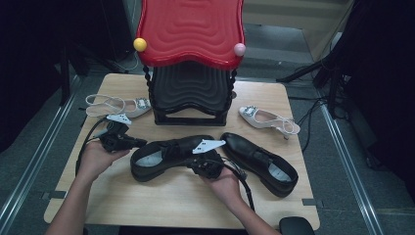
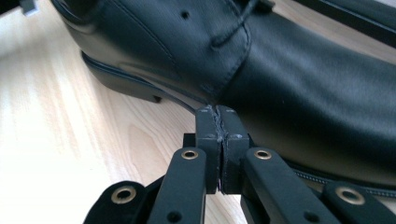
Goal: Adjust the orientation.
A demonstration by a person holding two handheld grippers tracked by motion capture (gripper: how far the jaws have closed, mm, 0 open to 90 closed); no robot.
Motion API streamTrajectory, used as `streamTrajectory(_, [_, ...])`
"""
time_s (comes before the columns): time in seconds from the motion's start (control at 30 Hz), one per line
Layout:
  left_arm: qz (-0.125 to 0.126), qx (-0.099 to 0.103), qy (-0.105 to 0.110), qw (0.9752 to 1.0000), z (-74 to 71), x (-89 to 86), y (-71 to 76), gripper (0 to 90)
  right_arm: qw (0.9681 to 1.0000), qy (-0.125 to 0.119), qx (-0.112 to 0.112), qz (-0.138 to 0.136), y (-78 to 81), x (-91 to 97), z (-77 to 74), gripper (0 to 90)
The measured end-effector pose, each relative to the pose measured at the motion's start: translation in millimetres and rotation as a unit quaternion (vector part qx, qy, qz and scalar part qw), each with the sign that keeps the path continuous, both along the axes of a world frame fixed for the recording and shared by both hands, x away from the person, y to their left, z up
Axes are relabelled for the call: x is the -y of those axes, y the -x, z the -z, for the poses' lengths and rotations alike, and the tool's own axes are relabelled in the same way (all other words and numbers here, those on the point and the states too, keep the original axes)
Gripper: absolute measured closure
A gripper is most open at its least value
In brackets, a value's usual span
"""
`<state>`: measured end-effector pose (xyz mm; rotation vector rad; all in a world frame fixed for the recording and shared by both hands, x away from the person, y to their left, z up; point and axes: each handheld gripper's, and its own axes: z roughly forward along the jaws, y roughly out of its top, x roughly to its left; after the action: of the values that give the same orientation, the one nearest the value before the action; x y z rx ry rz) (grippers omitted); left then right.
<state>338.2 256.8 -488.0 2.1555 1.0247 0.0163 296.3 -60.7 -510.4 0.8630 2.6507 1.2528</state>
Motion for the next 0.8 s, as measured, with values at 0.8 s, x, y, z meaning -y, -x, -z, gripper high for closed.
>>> streamTrajectory(0.8, [0.023, -0.017, 0.019, 0.9994, 8.4, 15.0, 5.1, 90.0, 0.9996, -0.004, -0.026, 0.011, -8.8, 5.9, 1.8, 89.3])
